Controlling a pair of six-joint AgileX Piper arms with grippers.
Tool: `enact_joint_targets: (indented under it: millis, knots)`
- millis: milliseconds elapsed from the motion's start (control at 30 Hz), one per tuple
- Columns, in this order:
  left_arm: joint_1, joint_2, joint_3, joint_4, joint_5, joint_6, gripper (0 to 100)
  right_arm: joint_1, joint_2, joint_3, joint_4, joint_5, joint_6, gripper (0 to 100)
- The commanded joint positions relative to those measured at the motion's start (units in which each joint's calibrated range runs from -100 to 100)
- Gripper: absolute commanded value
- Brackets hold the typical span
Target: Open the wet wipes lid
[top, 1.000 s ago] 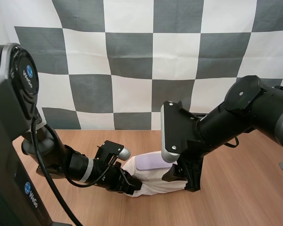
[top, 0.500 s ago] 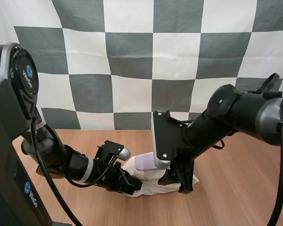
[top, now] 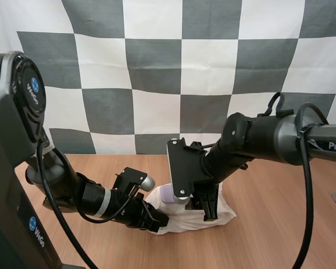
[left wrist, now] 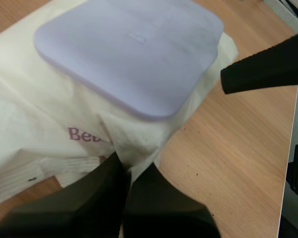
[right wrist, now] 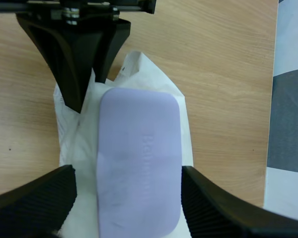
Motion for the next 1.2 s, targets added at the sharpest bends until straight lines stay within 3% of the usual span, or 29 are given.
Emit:
enact_joint_targets:
  millis: [0, 167, 333, 533, 600, 700, 767, 1167]
  knots:
    - [0.05, 0.00, -0.09, 0.03, -0.04, 0.79, 0, 0.09, 0.63, 0.04, -0.05, -1.32, 0.01, 100]
    - [0.05, 0.00, -0.09, 0.03, -0.04, 0.79, 0, 0.09, 0.84, 0.04, -0.05, -2.72, 0.01, 100]
    - [0.05, 0.00, -0.09, 0.03, -0.04, 0.79, 0, 0.09, 0.84, 0.04, -0.05, -2.15, 0.01, 69]
    - [0.05, 0.00, -0.09, 0.03, -0.04, 0.79, 0, 0.09, 0.84, 0.04, -0.05, 2.26, 0.74, 64]
    - [0.05, 0.00, -0.09, 0.03, -0.04, 0.79, 0, 0.09, 0.84, 0.04, -0.05, 3.39, 1.05, 47]
    - [0.05, 0.00, -0.09, 0.03, -0.04, 0.79, 0, 0.09, 0.84, 0.04, -0.05, 3.77, 1.26, 14]
    - [0.05, 0.00, -0.09, 0.03, -0.04, 0.79, 0, 0.09, 0.84, 0.04, -0.05, 3.77, 1.26, 0]
    - [0.05, 0.00, -0.09, 0.03, -0.04, 0.79, 0, 0.09, 0.84, -0.12, -0.05, 1.14, 1.35, 0]
